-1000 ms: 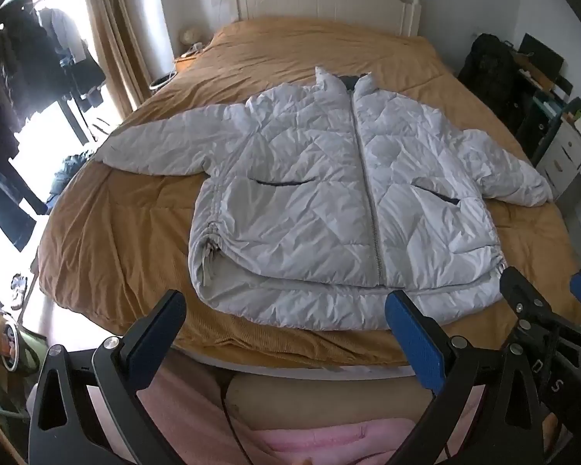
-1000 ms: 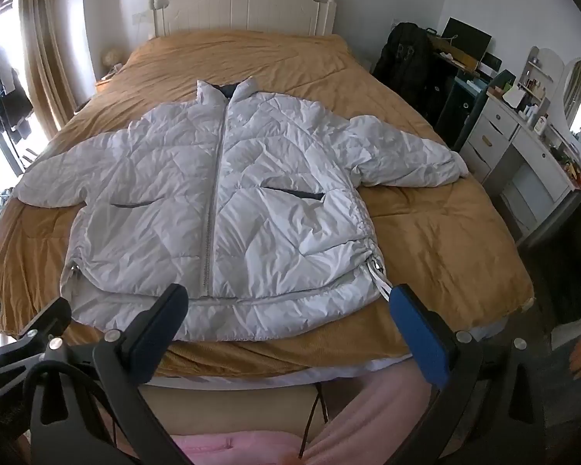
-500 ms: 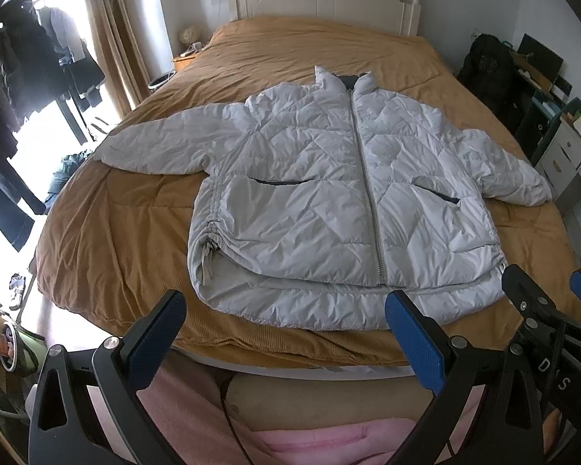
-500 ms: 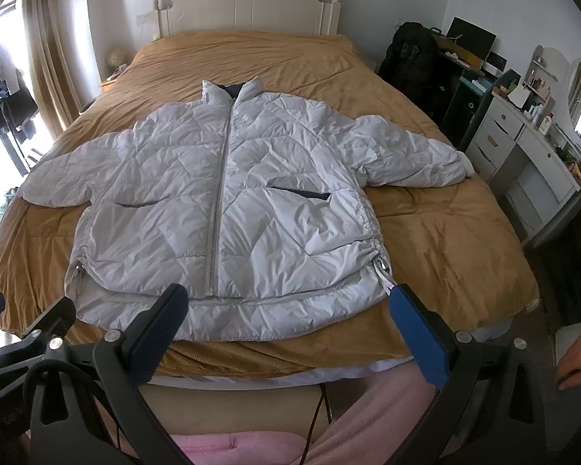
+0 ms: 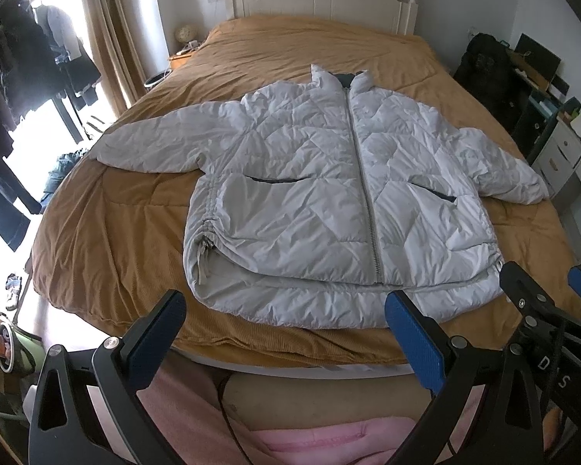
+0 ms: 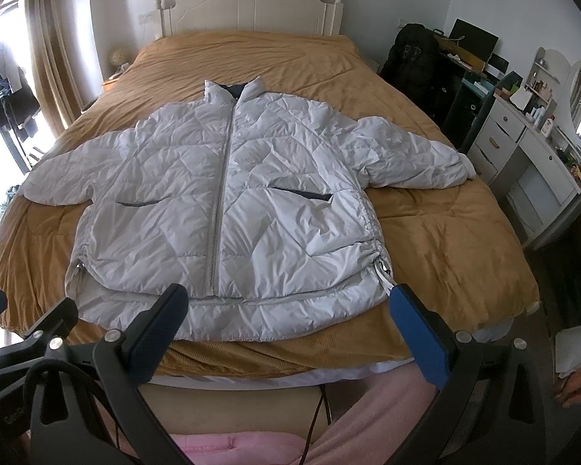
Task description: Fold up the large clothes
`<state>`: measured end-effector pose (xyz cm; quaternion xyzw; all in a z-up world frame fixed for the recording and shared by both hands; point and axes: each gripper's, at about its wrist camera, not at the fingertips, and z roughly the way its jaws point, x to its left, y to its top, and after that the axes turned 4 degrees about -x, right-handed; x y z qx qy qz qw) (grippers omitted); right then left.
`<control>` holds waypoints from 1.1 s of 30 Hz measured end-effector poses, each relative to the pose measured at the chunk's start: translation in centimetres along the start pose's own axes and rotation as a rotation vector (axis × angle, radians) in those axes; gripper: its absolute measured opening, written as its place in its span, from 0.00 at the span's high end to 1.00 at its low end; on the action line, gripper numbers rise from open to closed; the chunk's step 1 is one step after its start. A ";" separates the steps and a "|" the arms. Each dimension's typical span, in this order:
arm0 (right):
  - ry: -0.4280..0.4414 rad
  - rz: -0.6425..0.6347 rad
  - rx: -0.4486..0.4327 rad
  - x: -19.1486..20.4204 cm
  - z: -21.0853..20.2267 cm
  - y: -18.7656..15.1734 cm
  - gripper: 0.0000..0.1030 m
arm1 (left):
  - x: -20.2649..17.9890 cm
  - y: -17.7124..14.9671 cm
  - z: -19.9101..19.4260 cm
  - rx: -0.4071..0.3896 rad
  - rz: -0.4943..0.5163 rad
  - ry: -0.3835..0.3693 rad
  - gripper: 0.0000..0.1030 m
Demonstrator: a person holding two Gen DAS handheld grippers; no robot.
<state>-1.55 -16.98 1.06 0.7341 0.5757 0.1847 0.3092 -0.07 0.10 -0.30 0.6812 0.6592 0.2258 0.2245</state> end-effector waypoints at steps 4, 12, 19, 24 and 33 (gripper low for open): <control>0.002 0.001 0.003 0.1 0.0 0.1 0.00 | 0.0 0.0 0.1 0.001 0.001 0.001 0.01; 0.001 0.002 0.001 0.1 0.1 0.1 0.00 | 0.1 0.1 0.2 0.000 0.002 0.005 0.01; 0.003 0.001 0.001 0.2 0.0 0.2 0.00 | 0.2 0.0 0.1 0.001 -0.003 0.001 0.01; 0.002 0.000 0.000 0.3 0.0 0.2 0.00 | 0.4 0.0 0.1 0.002 -0.008 0.001 0.01; 0.001 0.002 0.000 0.3 0.0 0.2 0.00 | 0.4 0.1 0.1 0.004 -0.007 0.000 0.01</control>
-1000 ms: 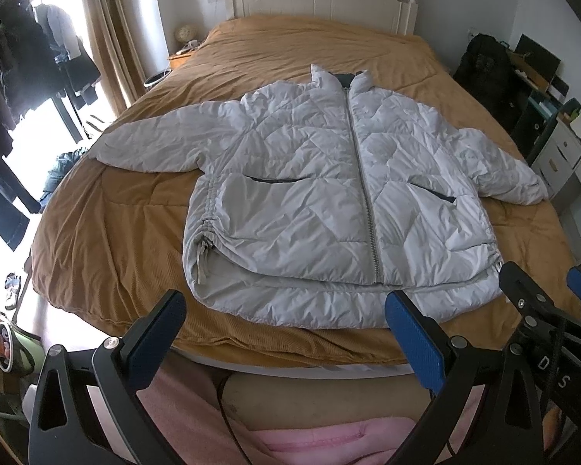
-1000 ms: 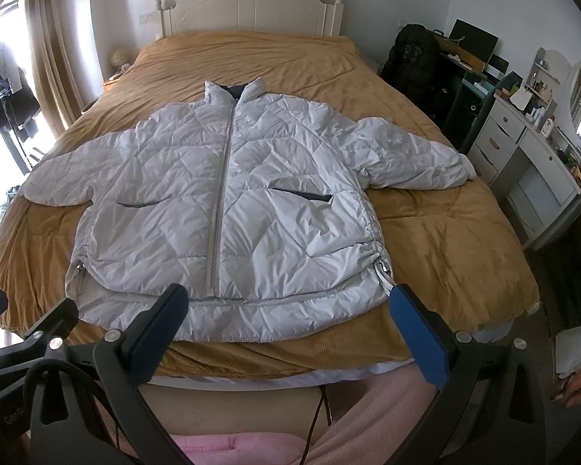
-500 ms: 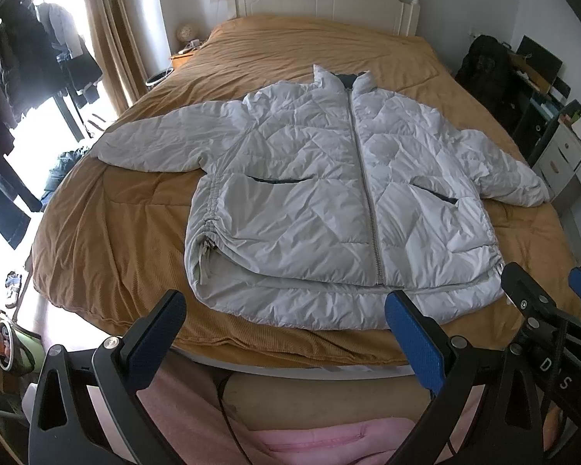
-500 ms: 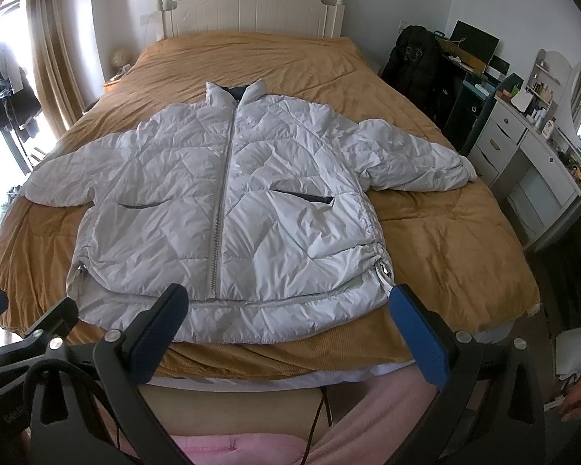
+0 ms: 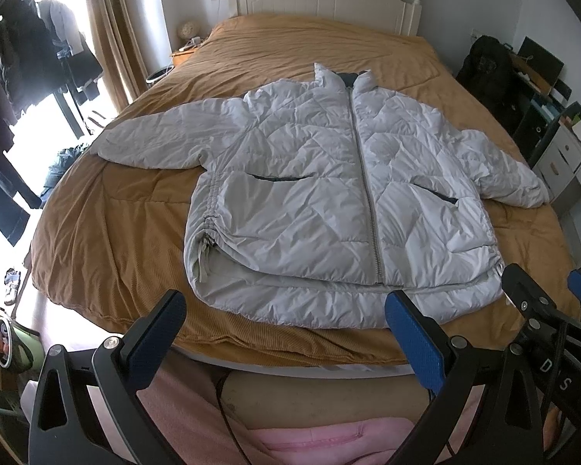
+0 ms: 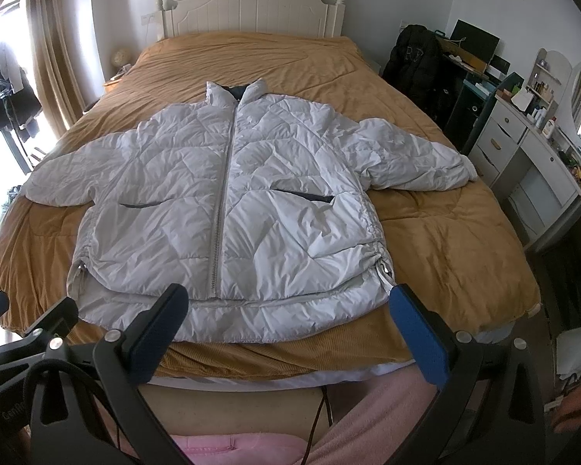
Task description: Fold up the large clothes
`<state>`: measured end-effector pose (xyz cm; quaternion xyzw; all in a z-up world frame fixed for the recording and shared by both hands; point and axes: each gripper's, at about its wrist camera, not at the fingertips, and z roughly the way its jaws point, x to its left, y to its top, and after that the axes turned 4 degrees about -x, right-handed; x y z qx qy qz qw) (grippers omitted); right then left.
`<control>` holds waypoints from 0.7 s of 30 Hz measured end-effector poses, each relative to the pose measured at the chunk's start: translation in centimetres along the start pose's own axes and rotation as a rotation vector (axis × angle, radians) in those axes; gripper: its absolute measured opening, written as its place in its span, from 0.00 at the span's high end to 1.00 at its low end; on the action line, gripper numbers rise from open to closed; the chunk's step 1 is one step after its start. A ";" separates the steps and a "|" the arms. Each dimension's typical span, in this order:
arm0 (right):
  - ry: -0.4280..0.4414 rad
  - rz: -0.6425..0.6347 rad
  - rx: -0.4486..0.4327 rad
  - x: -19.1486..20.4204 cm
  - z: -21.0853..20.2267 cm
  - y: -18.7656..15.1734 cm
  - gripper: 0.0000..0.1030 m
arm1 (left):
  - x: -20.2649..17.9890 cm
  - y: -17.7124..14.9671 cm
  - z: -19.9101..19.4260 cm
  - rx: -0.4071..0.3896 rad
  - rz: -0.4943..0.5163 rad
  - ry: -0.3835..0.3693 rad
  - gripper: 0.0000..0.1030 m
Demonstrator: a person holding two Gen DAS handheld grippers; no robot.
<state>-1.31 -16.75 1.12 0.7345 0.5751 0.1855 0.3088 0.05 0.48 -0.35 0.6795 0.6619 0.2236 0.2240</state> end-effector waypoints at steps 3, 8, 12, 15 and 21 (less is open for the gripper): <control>0.000 -0.003 0.000 0.0 0.0 0.0 0.00 | 0.1 0.0 0.0 0.004 -0.003 0.000 0.01; 0.000 -0.001 -0.001 0.0 0.0 -0.1 0.00 | 0.2 -0.1 0.1 0.004 -0.003 0.002 0.00; -0.001 -0.004 0.002 0.0 0.0 0.0 0.00 | 0.3 -0.3 0.1 0.004 -0.003 0.005 0.01; -0.001 -0.002 0.003 0.0 -0.1 -0.1 0.00 | 0.4 -0.5 0.1 0.005 -0.006 0.005 0.01; 0.000 -0.004 0.002 -0.1 0.1 -0.2 0.00 | 0.4 -0.6 0.2 0.006 -0.007 0.003 0.01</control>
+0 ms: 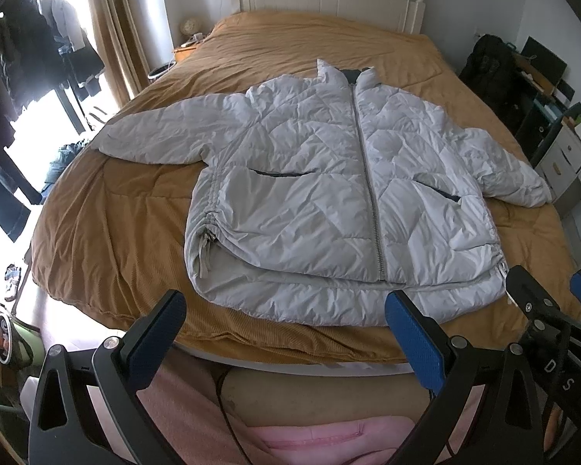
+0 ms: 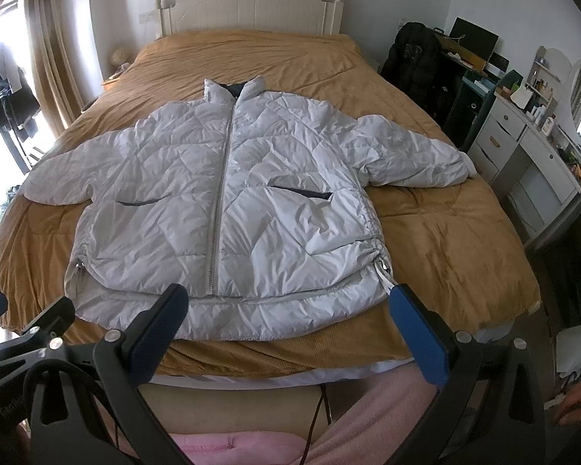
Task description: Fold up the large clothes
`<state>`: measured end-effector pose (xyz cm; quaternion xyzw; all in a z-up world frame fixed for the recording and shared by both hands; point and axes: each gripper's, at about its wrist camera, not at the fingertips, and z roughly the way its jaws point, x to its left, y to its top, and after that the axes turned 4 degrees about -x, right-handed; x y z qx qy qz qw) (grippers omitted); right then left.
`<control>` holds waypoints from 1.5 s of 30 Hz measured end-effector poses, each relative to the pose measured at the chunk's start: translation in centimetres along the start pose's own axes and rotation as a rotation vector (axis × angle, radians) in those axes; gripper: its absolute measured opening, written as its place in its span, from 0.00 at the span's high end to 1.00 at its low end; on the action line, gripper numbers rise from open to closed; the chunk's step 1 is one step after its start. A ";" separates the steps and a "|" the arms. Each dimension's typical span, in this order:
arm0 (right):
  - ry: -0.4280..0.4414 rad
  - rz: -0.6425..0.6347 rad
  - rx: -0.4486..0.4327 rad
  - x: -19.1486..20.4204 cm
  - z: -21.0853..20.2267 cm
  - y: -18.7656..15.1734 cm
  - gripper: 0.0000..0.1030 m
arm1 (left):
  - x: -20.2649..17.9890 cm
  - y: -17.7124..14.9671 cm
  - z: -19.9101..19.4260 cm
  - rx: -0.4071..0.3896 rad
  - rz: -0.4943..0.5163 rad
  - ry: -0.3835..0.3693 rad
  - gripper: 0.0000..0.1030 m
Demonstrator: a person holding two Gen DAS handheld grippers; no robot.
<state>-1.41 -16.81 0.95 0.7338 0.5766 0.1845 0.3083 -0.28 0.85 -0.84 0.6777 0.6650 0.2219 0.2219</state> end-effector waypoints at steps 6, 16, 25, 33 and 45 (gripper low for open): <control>-0.001 -0.001 0.002 0.0 0.1 0.0 0.00 | 0.2 -0.1 0.4 0.003 0.003 0.009 0.00; -0.015 0.003 0.045 0.0 3.1 0.4 0.00 | 9.7 4.5 7.2 0.069 -0.145 0.057 0.10; -0.031 -0.028 0.090 1.5 11.1 4.1 0.00 | 31.9 14.3 20.9 0.124 -0.590 0.048 0.09; -0.051 0.007 0.117 2.7 20.3 10.9 0.00 | 43.3 20.4 32.1 0.147 -0.738 0.170 0.10; -0.086 -0.054 0.149 7.1 29.5 15.5 0.02 | 47.6 23.4 41.6 0.100 -0.863 0.051 0.88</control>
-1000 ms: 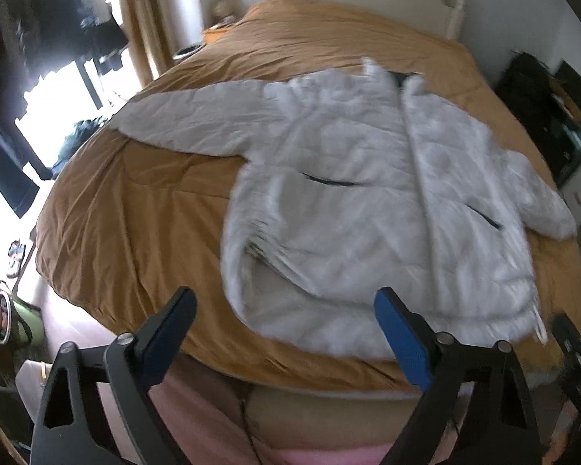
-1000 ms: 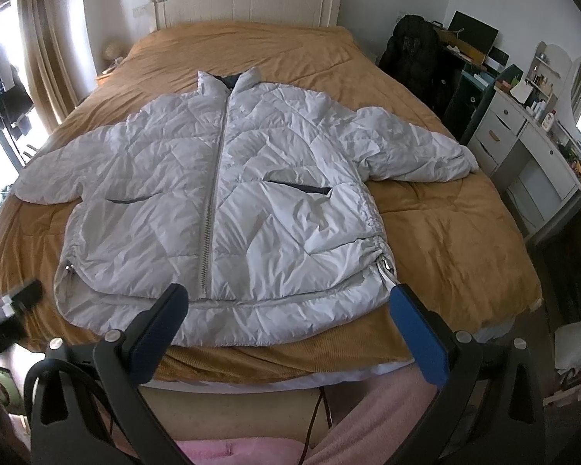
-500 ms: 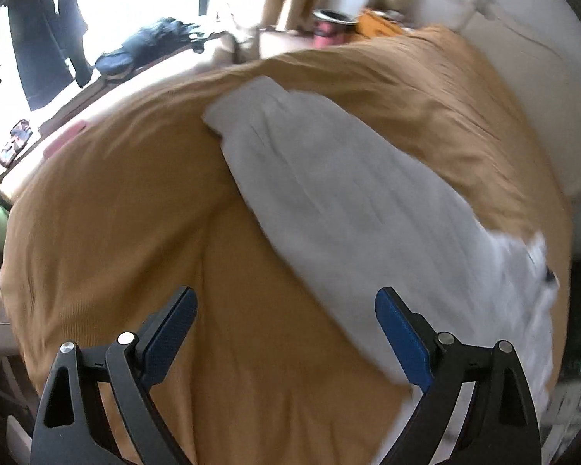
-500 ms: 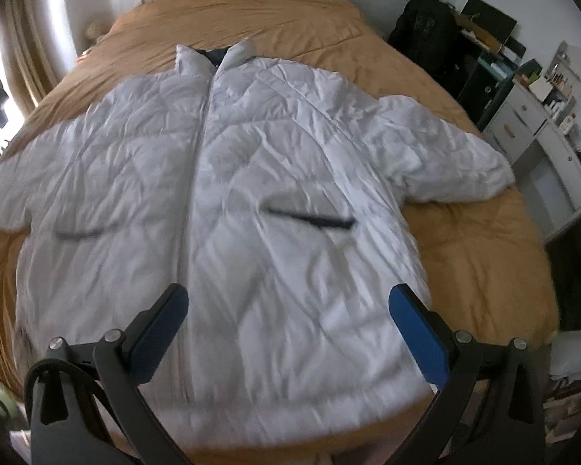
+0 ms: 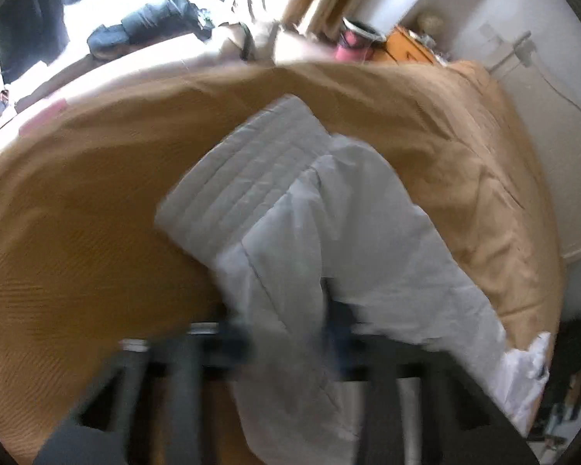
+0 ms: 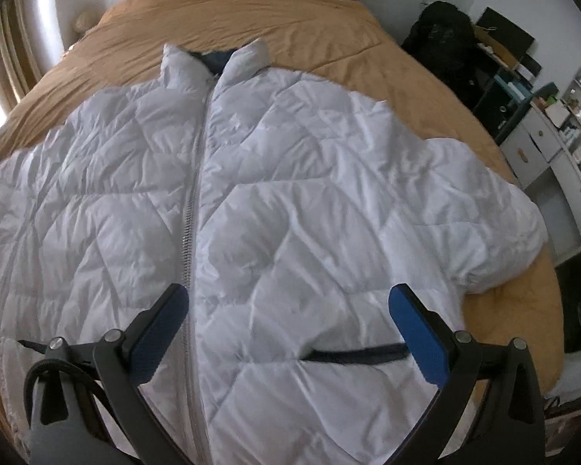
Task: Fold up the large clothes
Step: 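Grasp the jacket sleeve cuff with the left gripper and lift it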
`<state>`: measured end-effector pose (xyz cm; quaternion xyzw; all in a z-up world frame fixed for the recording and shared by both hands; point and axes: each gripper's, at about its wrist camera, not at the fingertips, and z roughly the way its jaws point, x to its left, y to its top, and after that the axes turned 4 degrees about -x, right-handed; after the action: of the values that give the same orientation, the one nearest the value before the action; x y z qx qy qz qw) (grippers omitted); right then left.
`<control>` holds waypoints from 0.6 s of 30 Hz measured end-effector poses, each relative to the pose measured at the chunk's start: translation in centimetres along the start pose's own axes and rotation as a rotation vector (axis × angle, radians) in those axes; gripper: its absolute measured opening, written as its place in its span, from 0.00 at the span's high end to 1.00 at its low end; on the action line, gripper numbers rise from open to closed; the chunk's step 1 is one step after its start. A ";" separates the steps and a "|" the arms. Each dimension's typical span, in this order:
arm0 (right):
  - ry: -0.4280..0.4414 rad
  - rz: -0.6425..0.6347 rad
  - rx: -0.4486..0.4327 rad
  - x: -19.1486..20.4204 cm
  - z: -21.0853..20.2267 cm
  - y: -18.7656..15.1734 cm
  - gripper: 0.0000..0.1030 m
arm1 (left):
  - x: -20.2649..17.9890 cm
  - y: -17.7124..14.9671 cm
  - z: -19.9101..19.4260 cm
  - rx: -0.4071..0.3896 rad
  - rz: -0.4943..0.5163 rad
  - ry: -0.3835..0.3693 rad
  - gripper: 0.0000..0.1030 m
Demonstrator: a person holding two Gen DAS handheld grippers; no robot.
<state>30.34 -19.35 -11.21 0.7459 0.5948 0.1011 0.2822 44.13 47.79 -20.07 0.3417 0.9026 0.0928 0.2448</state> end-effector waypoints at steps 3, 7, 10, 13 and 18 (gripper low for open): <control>-0.019 -0.036 0.011 1.0 1.9 0.5 0.12 | -1.3 0.1 -1.6 -0.054 0.061 -0.010 0.94; 0.029 -0.013 0.057 0.7 4.8 0.9 0.29 | -4.0 0.3 -7.2 -0.152 0.102 -0.132 0.94; 0.093 0.059 0.085 -0.5 6.9 1.0 0.44 | -7.6 -0.1 -12.2 -0.209 0.148 -0.221 0.94; 0.135 0.092 0.098 -1.2 9.2 1.3 0.60 | -12.8 -1.4 -17.2 -0.247 0.228 -0.302 0.94; 0.107 0.066 0.116 -0.6 12.5 1.4 0.65 | -22.9 -5.5 -22.3 -0.214 0.332 -0.475 0.94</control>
<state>37.44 -23.88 -20.63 0.7739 0.5887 0.1154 0.2031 44.50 28.49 5.99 0.4687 0.7373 0.1436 0.4649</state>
